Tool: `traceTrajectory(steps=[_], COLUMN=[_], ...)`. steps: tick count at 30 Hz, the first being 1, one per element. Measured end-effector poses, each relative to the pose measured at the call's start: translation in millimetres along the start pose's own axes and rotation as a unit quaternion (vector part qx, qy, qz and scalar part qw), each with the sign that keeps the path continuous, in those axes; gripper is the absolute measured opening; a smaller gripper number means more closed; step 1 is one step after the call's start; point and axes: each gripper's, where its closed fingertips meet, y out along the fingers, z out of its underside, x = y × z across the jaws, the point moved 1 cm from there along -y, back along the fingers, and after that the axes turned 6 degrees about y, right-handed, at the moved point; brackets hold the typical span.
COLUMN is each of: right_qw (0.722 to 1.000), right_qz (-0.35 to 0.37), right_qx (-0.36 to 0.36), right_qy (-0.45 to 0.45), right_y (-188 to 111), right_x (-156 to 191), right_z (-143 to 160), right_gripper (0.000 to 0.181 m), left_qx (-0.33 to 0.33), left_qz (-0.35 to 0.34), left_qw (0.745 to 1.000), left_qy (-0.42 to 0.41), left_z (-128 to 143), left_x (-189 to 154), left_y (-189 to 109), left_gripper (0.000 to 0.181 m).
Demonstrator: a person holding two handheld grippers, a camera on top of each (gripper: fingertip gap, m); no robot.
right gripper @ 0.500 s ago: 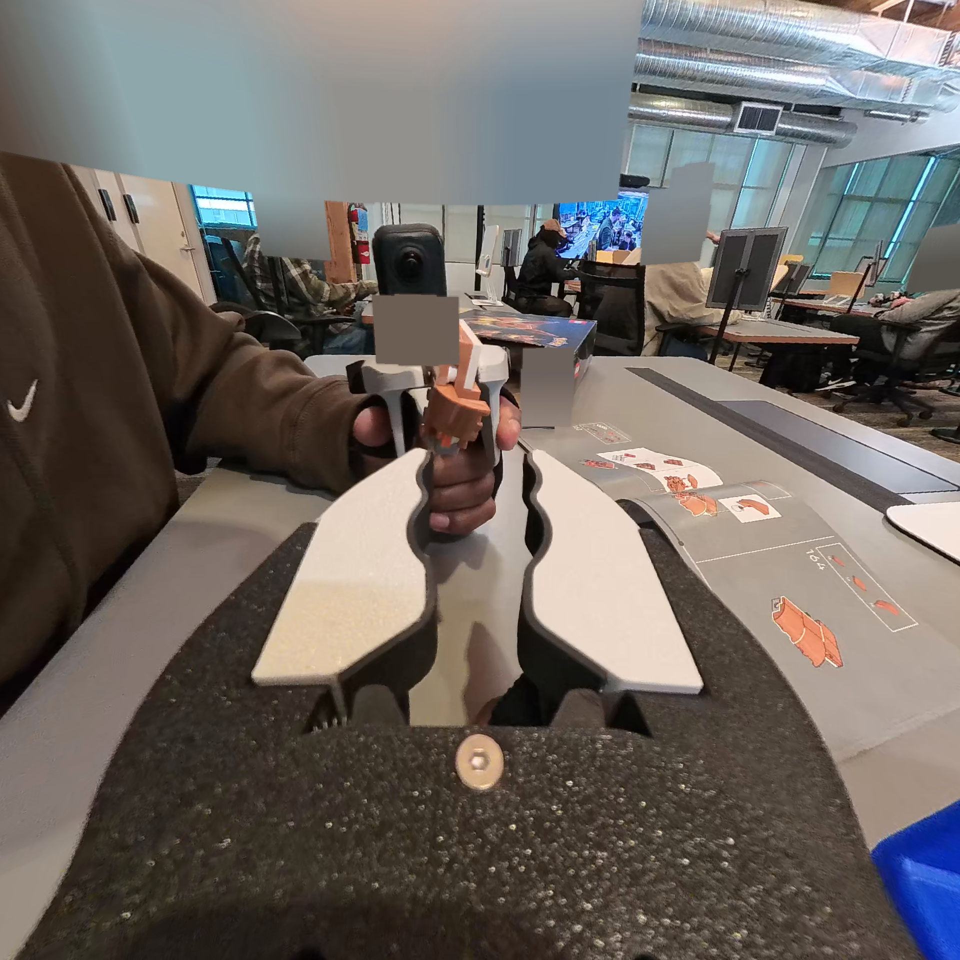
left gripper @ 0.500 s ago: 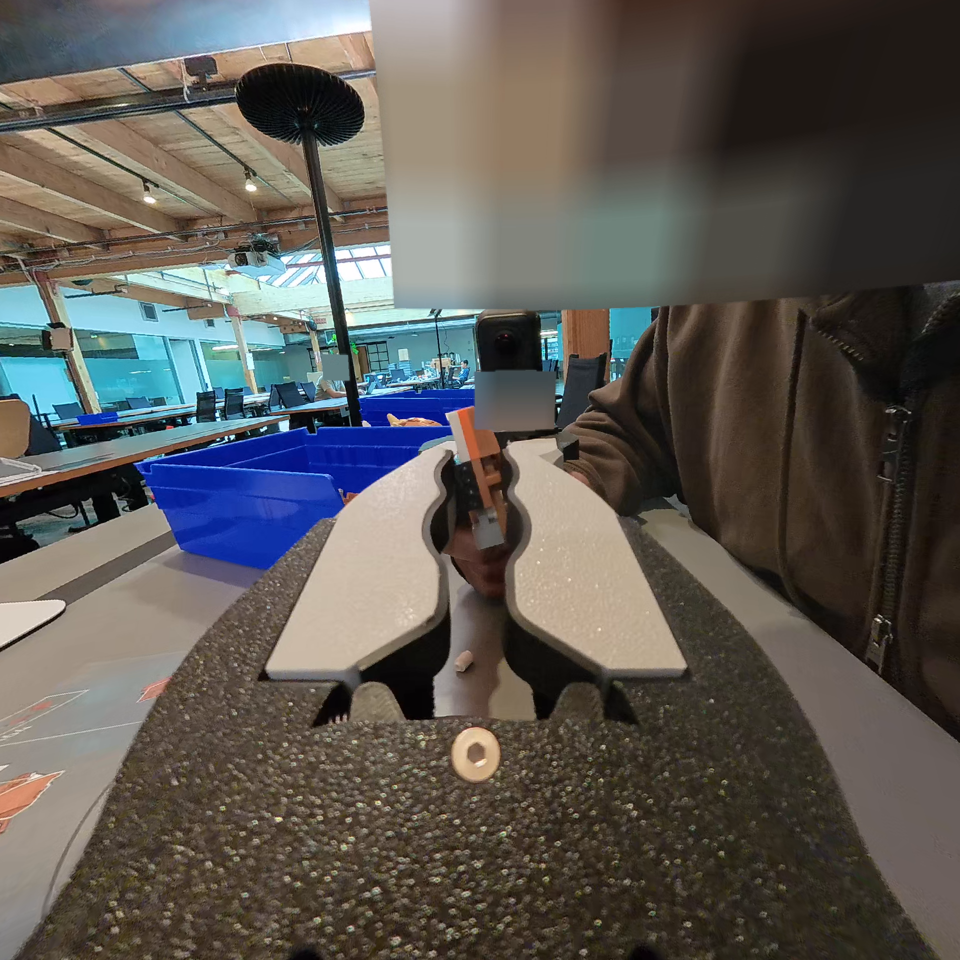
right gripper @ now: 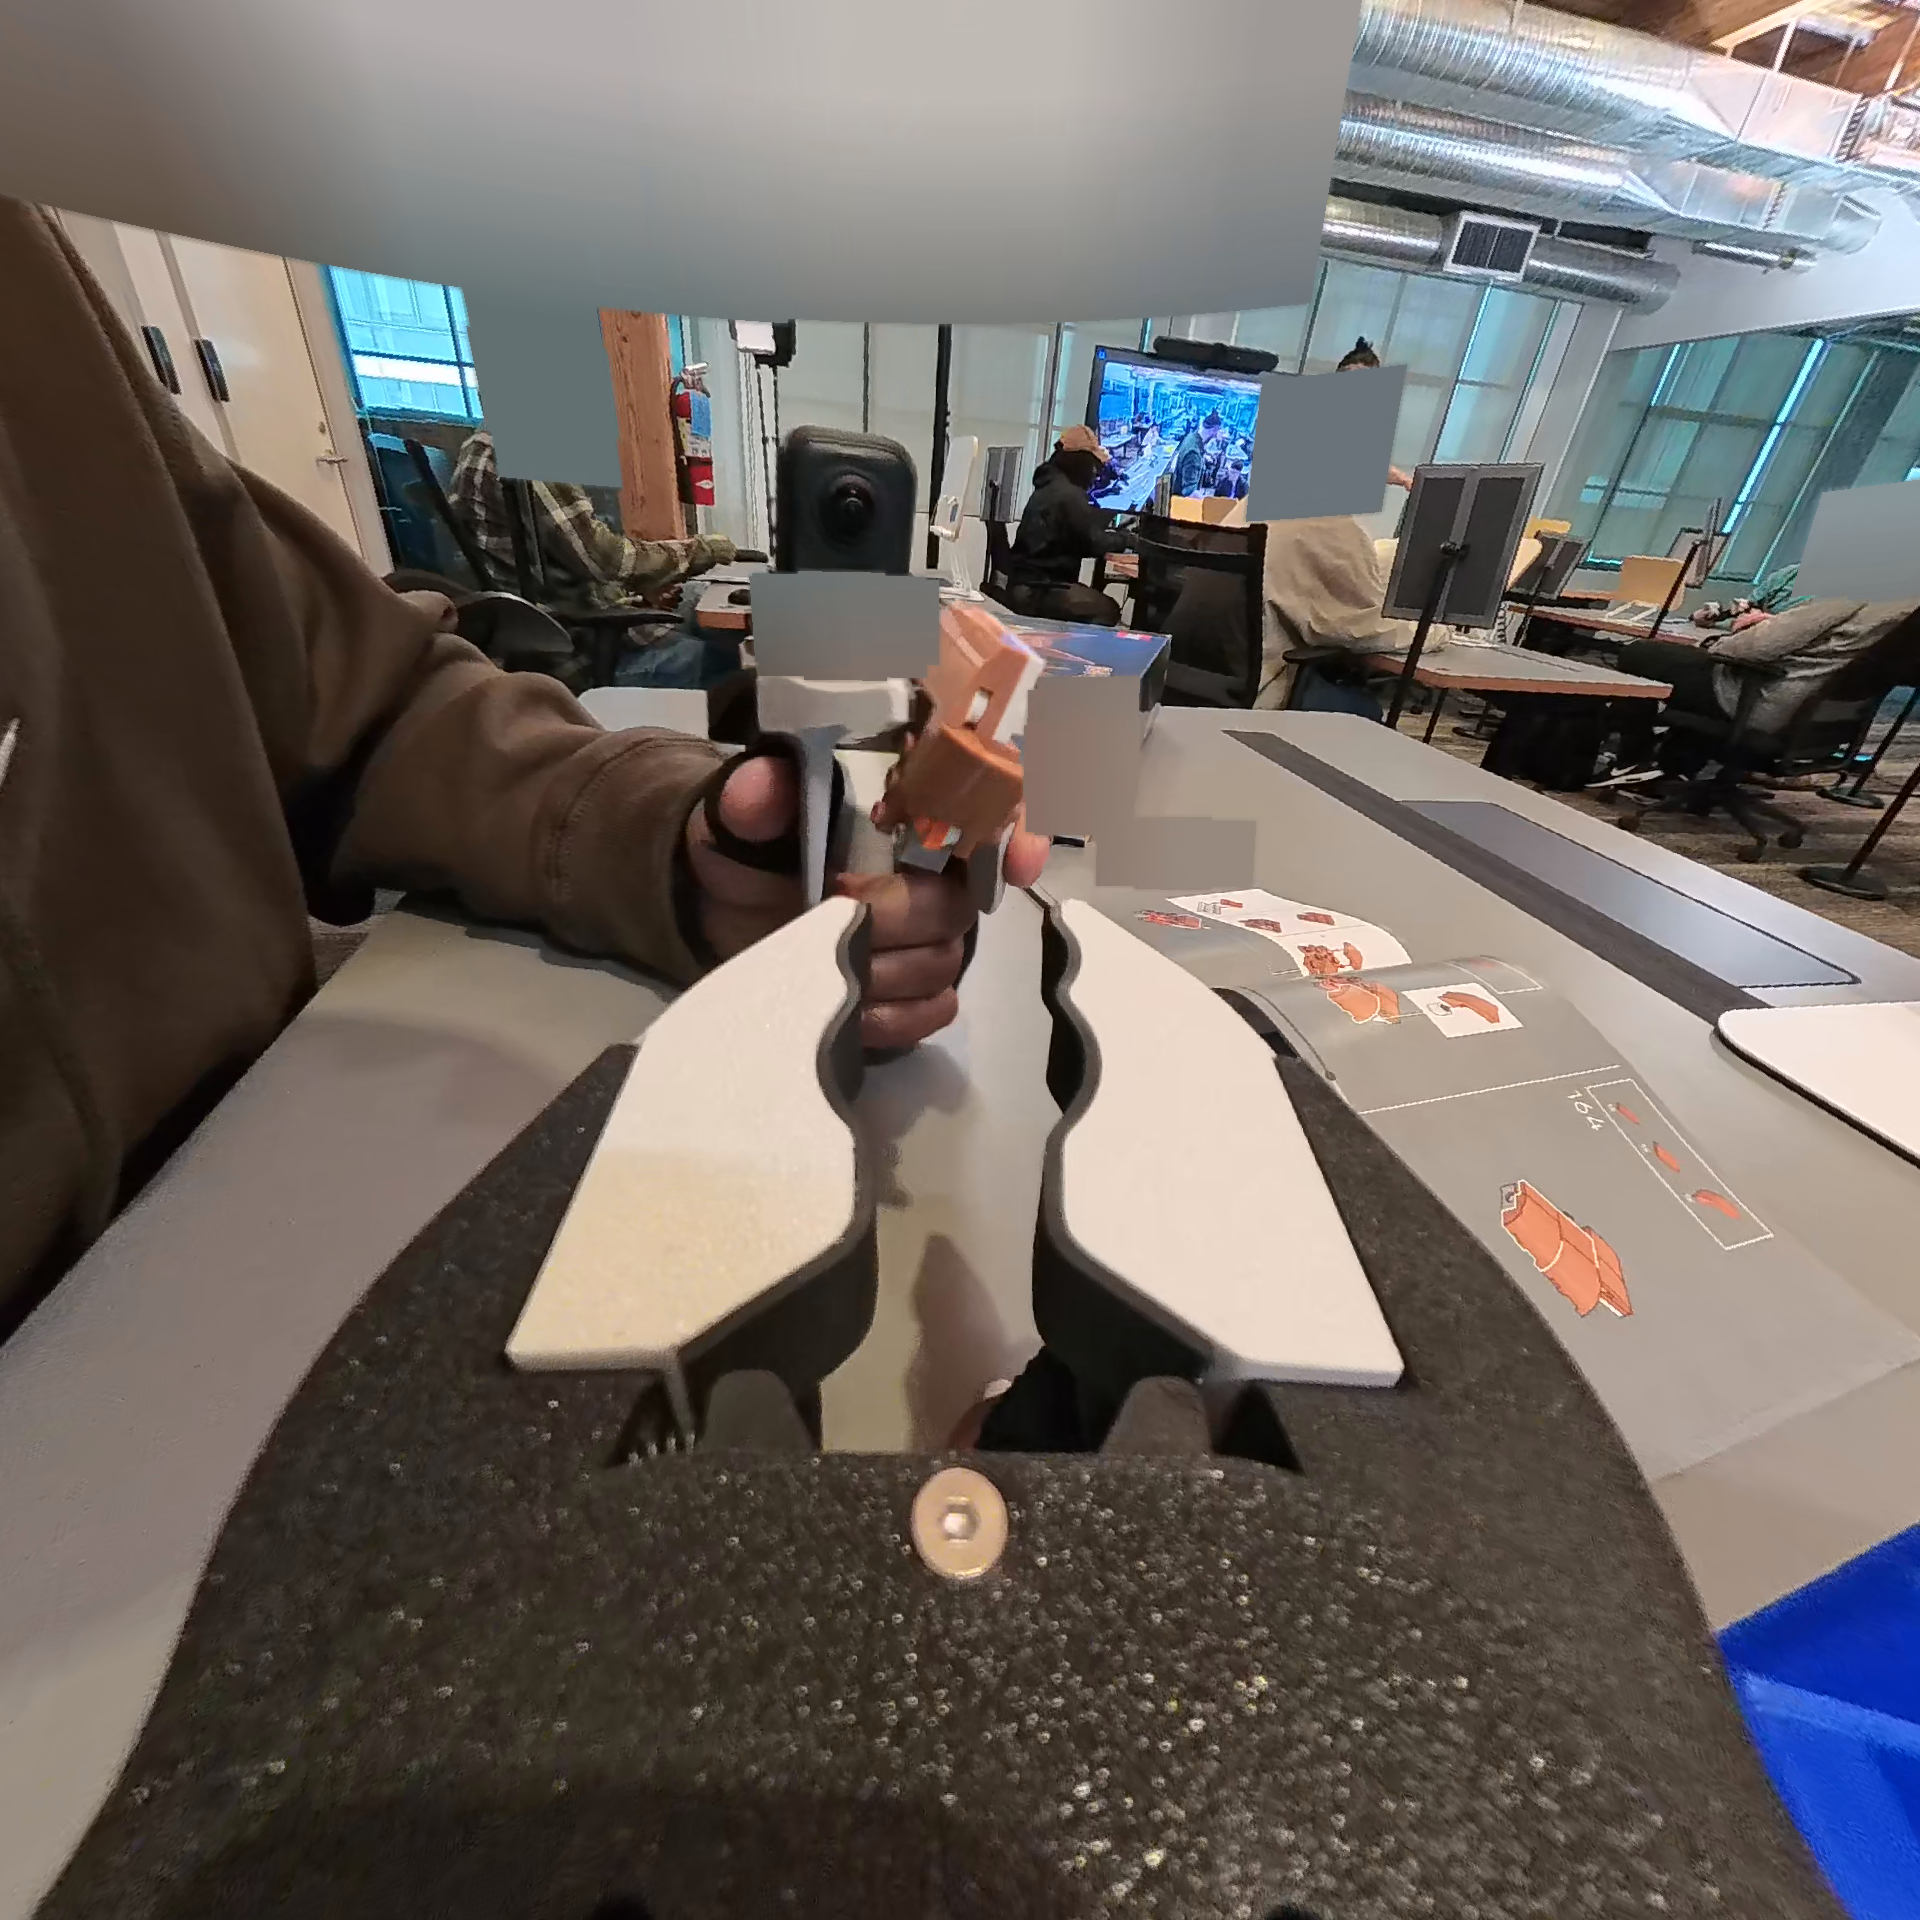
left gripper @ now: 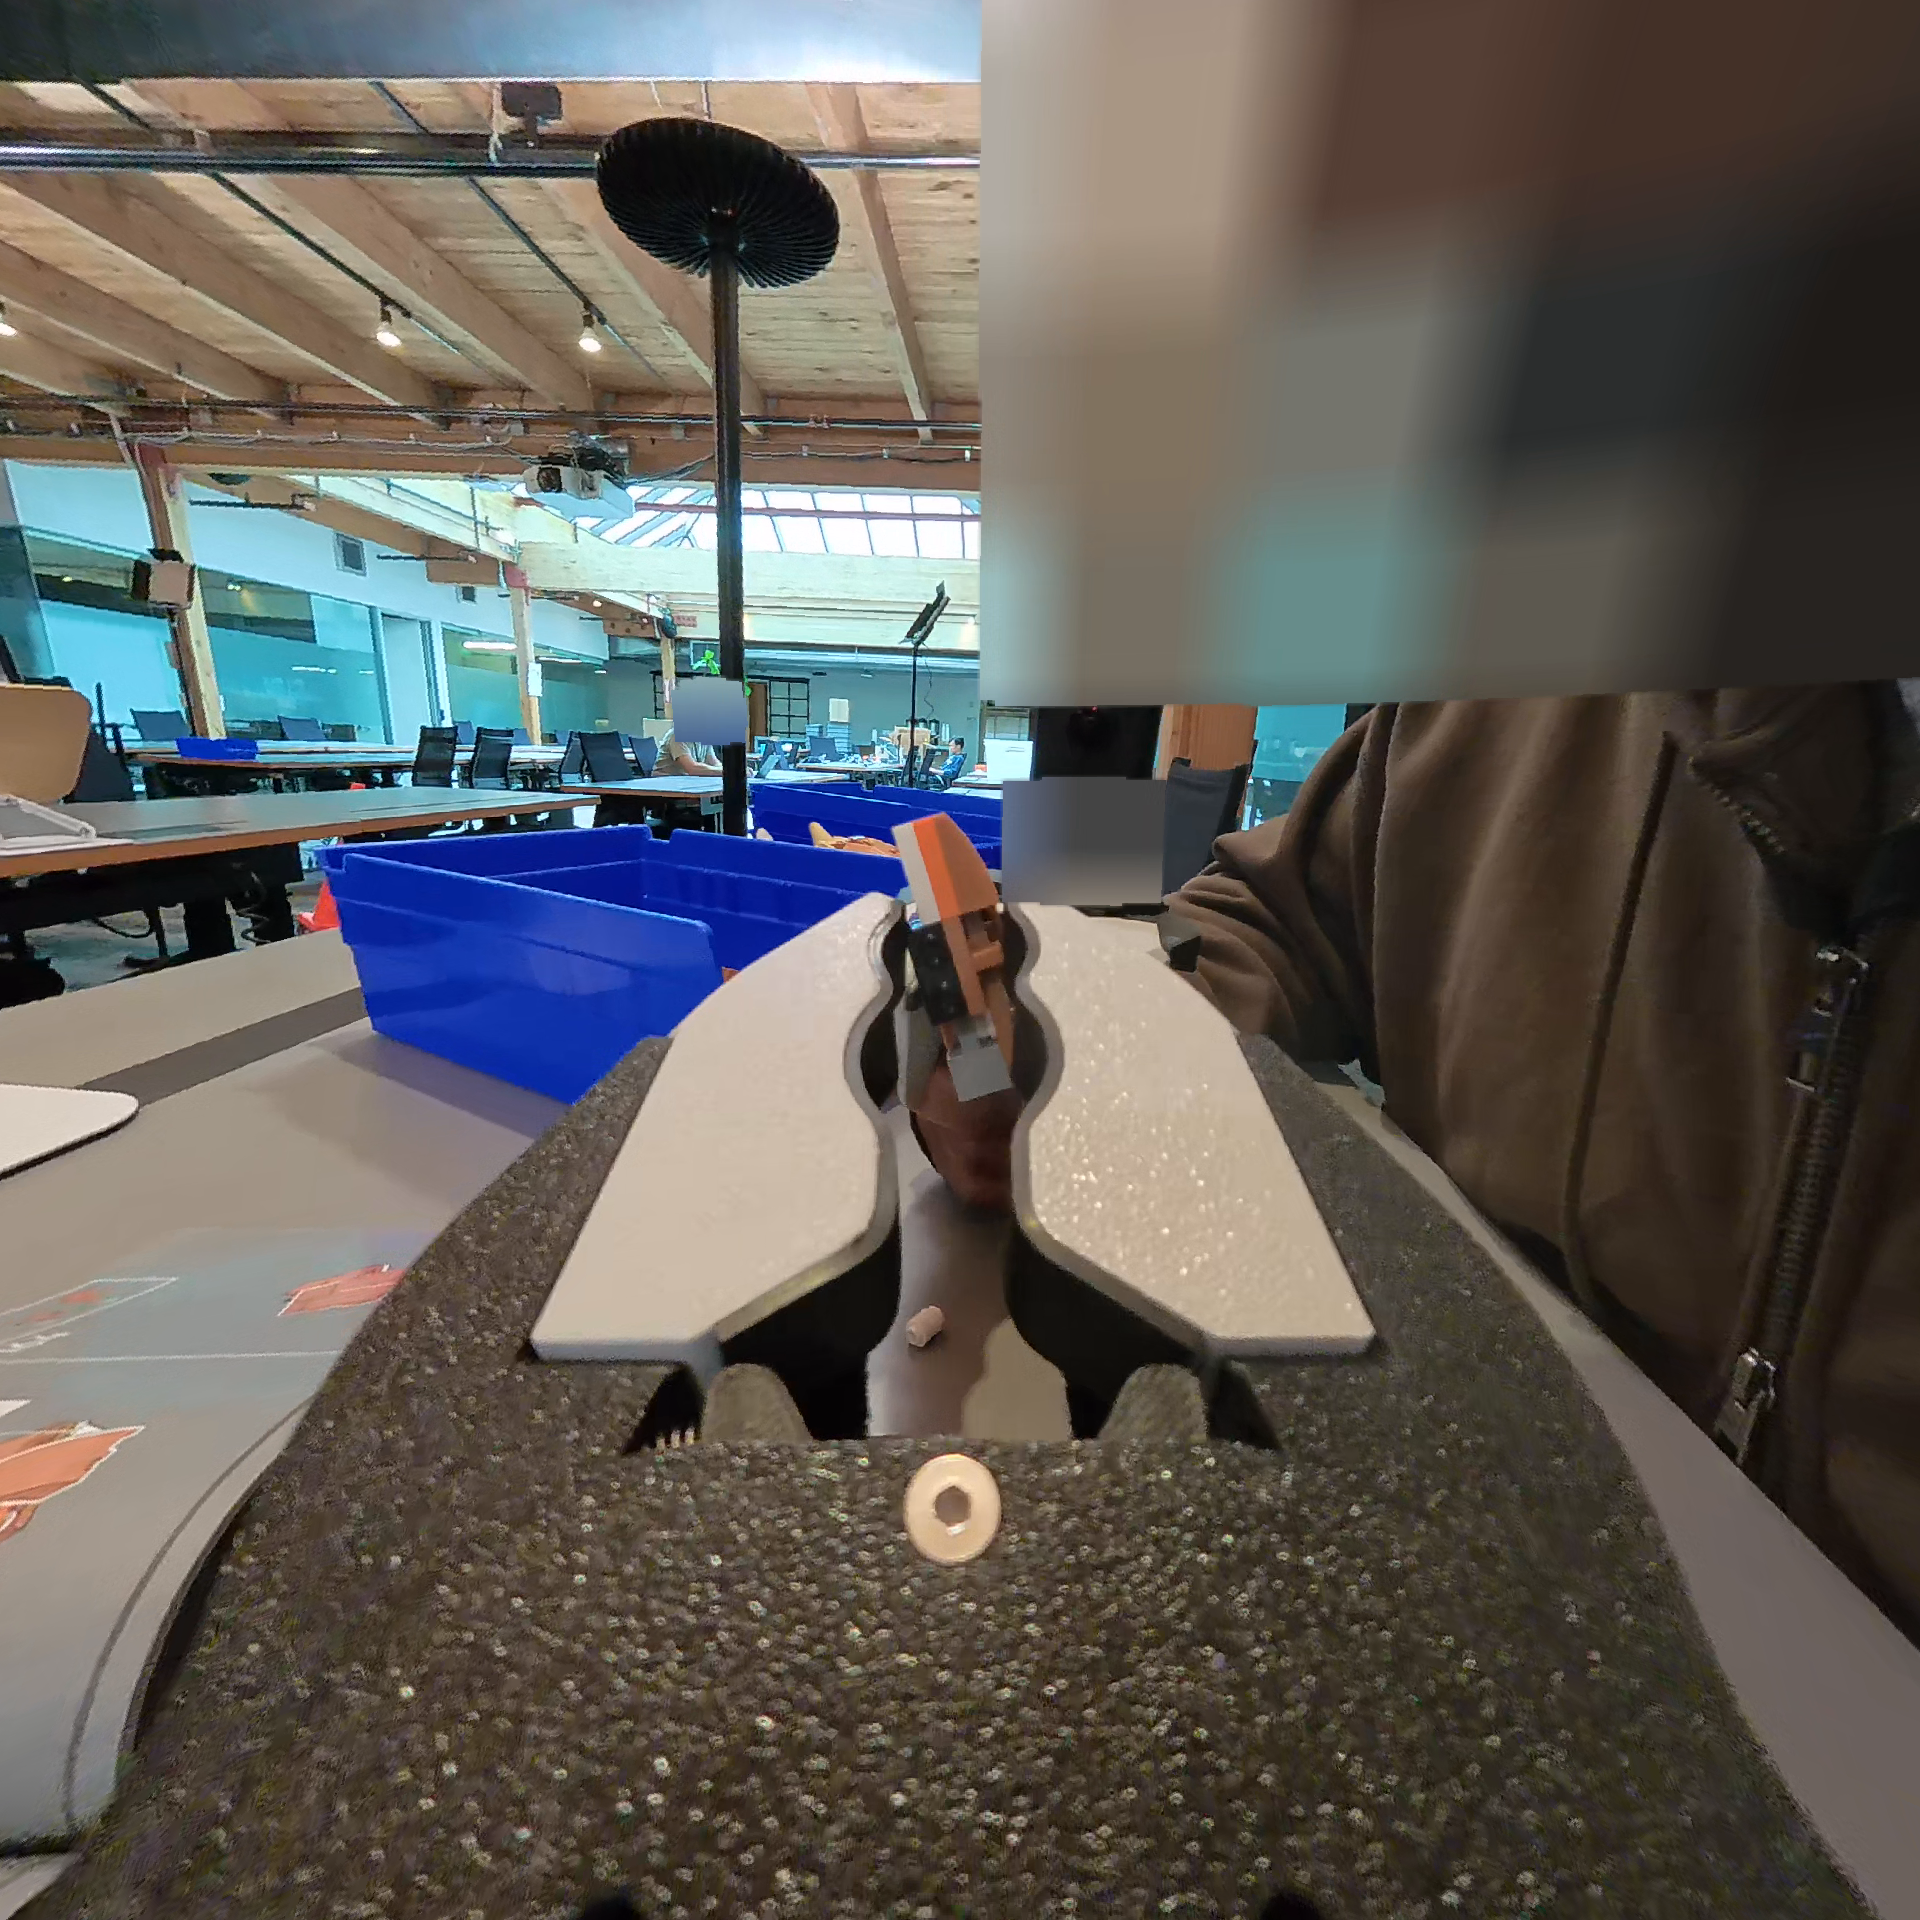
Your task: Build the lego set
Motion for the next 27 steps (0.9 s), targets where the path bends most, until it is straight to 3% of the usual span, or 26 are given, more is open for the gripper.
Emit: traceTrajectory(steps=[20,24,27], right_qw=[1.000,1.000,1.000], right_qz=[0.002,0.001,0.001], right_qx=[0.002,0.003,0.004], right_qy=[0.002,0.001,0.000], right_y=[-1,-1,-1], right_x=[-4,-4,-3], right_z=[1,1,1], right_gripper=[0.030,0.029,0.029], left_qx=[0.005,0.001,-0.016], left_qz=[-0.061,-0.094,-0.144], left_qw=[0.994,0.984,0.955], left_qy=[-0.090,-0.151,-0.259], left_z=[5,9,15], left_x=[26,40,61], left_y=[-7,-11,-20], left_gripper=[0.017,0.017,0.017])
